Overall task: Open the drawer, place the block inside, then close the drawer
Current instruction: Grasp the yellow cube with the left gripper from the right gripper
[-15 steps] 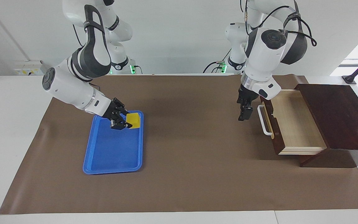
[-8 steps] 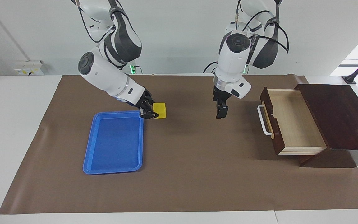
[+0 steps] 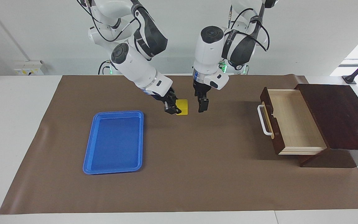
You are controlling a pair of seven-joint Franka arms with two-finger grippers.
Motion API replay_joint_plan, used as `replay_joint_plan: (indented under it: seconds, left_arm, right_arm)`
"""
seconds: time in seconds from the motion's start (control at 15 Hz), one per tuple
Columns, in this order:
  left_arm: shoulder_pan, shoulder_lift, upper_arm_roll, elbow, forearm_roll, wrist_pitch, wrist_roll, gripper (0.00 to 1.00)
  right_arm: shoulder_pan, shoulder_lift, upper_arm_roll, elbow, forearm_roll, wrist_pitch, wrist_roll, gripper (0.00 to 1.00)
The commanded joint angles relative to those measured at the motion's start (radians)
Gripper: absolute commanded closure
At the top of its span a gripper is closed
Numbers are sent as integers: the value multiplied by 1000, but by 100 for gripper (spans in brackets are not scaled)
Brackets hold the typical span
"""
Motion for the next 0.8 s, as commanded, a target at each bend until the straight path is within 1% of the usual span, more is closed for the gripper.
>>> replay_joint_plan:
  seconds: [0.0, 0.13, 0.27, 0.53, 0.73]
  left_arm:
    - [-21, 19, 18, 24, -6, 44, -49, 0]
    - [-22, 35, 18, 36, -4, 84, -62, 0]
    - [-59, 57, 19, 39, -1, 87, -72, 0]
    - [-74, 141, 22, 135, 5, 73, -95, 0]
    - [-82, 149, 24, 143, 17, 73, -94, 0]
  right_arm:
    - [9, 0, -3, -4, 4, 17, 10, 100]
    - [15, 0, -3, -12, 4, 35, 7, 100]
    - [15, -2, -3, -16, 4, 37, 9, 100]
    - [15, -2, -1, -16, 4, 37, 9, 100]
    - [15, -2, -1, -18, 4, 37, 12, 100]
